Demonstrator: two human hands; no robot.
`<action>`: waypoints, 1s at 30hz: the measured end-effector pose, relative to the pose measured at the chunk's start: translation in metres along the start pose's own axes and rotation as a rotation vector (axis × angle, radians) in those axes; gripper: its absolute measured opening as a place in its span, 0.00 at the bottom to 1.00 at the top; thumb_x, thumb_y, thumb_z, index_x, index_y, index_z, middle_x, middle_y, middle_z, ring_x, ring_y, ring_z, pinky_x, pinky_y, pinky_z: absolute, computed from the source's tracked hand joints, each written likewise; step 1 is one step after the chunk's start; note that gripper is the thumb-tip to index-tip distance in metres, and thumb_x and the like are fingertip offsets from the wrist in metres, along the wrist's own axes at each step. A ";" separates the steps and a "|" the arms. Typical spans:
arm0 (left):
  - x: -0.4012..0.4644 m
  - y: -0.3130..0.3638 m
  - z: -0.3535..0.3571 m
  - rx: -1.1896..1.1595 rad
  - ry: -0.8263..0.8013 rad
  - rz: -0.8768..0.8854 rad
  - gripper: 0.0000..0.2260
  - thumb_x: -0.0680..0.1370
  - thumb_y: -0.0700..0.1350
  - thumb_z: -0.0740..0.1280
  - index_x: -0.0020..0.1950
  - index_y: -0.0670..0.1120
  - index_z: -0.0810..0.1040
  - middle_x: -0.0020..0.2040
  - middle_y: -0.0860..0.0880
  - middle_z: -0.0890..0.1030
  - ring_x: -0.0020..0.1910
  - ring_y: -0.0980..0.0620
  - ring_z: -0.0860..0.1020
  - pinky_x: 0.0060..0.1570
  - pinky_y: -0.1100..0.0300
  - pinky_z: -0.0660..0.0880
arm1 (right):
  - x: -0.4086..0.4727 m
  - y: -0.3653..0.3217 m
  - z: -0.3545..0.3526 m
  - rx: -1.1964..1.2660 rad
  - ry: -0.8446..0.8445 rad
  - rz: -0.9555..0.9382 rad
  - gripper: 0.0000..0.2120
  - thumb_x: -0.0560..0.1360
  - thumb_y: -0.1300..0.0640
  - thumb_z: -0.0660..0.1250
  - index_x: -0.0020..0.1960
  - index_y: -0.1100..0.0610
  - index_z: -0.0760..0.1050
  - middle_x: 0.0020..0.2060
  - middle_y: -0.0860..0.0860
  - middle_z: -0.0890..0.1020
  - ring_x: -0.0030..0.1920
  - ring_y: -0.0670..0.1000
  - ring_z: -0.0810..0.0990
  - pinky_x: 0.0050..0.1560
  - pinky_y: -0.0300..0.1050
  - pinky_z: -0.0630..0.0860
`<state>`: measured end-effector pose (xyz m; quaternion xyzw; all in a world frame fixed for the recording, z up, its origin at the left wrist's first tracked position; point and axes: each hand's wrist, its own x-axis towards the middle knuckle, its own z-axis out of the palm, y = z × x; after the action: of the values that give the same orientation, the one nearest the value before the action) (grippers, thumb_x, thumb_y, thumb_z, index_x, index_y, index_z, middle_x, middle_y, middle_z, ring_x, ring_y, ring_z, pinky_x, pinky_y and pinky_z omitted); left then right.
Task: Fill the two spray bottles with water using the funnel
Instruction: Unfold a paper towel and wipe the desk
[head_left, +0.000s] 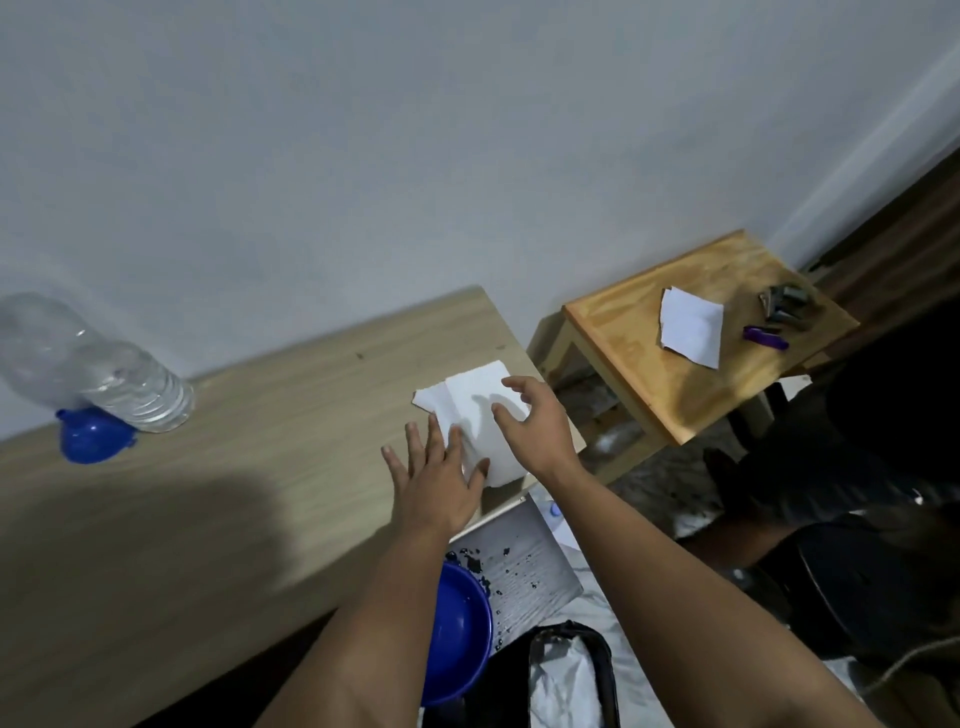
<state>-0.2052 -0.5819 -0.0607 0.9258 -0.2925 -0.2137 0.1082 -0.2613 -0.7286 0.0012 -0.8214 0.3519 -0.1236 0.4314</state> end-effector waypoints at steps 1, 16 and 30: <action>0.001 0.002 -0.002 -0.013 0.000 -0.010 0.35 0.79 0.69 0.40 0.82 0.51 0.46 0.82 0.50 0.41 0.79 0.45 0.32 0.72 0.33 0.32 | 0.001 0.002 -0.002 0.001 -0.003 -0.003 0.18 0.79 0.55 0.72 0.68 0.50 0.77 0.67 0.49 0.78 0.68 0.50 0.77 0.69 0.50 0.75; -0.010 0.044 -0.085 -0.479 0.333 -0.212 0.17 0.82 0.47 0.62 0.71 0.54 0.76 0.67 0.53 0.79 0.61 0.48 0.78 0.54 0.60 0.70 | -0.012 0.013 -0.024 0.007 0.003 0.068 0.14 0.79 0.54 0.71 0.65 0.53 0.80 0.64 0.50 0.80 0.63 0.52 0.80 0.62 0.49 0.78; -0.003 0.066 -0.120 -0.418 0.288 0.036 0.20 0.78 0.42 0.62 0.70 0.51 0.77 0.68 0.50 0.78 0.65 0.46 0.76 0.62 0.54 0.74 | -0.020 -0.001 -0.039 0.020 0.046 0.118 0.12 0.80 0.52 0.68 0.62 0.53 0.81 0.58 0.50 0.84 0.57 0.53 0.83 0.59 0.53 0.81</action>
<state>-0.1855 -0.6244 0.0683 0.8989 -0.2399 -0.1335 0.3414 -0.2947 -0.7386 0.0274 -0.7918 0.4082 -0.1204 0.4382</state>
